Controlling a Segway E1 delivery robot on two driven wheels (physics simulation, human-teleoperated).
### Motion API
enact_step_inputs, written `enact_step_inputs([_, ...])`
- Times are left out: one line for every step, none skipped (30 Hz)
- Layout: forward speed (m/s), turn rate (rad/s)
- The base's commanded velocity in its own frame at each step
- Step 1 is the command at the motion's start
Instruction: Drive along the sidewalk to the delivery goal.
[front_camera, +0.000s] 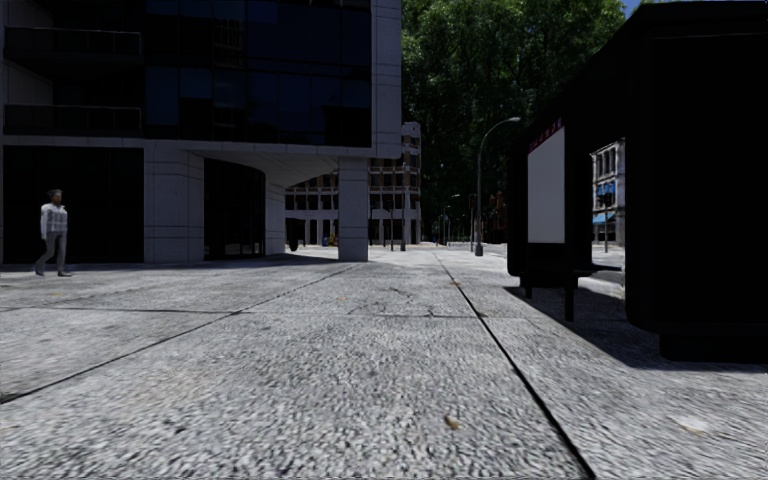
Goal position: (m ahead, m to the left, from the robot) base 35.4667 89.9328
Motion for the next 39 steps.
enact_step_inputs([2.0, 0.0])
enact_step_inputs([2.0, 0.0])
enact_step_inputs([2.0, 0.0])
enact_step_inputs([2.0, 0.0])
enact_step_inputs([2.0, 0.0])
enact_step_inputs([2.0, 0.0])
enact_step_inputs([2.0, 0.0])
enact_step_inputs([2.0, 0.0])
enact_step_inputs([2.0, 0.0])
enact_step_inputs([2.0, 0.0])
enact_step_inputs([2.0, 0.0])
enact_step_inputs([2.0, 0.0])
enact_step_inputs([2.0, 0.0])
enact_step_inputs([2.0, 0.0])
enact_step_inputs([2.0, 0.0])
enact_step_inputs([2.0, 0.0])
enact_step_inputs([2.0, 0.0])
enact_step_inputs([2.0, 0.0])
enact_step_inputs([2.0, 0.0])
enact_step_inputs([2.0, 0.0])
enact_step_inputs([2.0, 0.0])
enact_step_inputs([2.0, 0.0])
enact_step_inputs([2.0, 0.0])
enact_step_inputs([2.0, 0.0])
enact_step_inputs([2.0, 0.0])
enact_step_inputs([2.0, 0.0])
enact_step_inputs([2.0, 0.0])
enact_step_inputs([2.0, 0.0])
enact_step_inputs([2.0, 0.0])
enact_step_inputs([2.0, 0.0])
enact_step_inputs([2.0, 0.0])
enact_step_inputs([2.0, 0.0])
enact_step_inputs([2.0, 0.0])
enact_step_inputs([2.0, 0.0])
enact_step_inputs([2.0, 0.0])
enact_step_inputs([2.0, 0.0])
enact_step_inputs([2.0, 0.0])
enact_step_inputs([2.0, 0.0])
enact_step_inputs([2.0, 0.0])
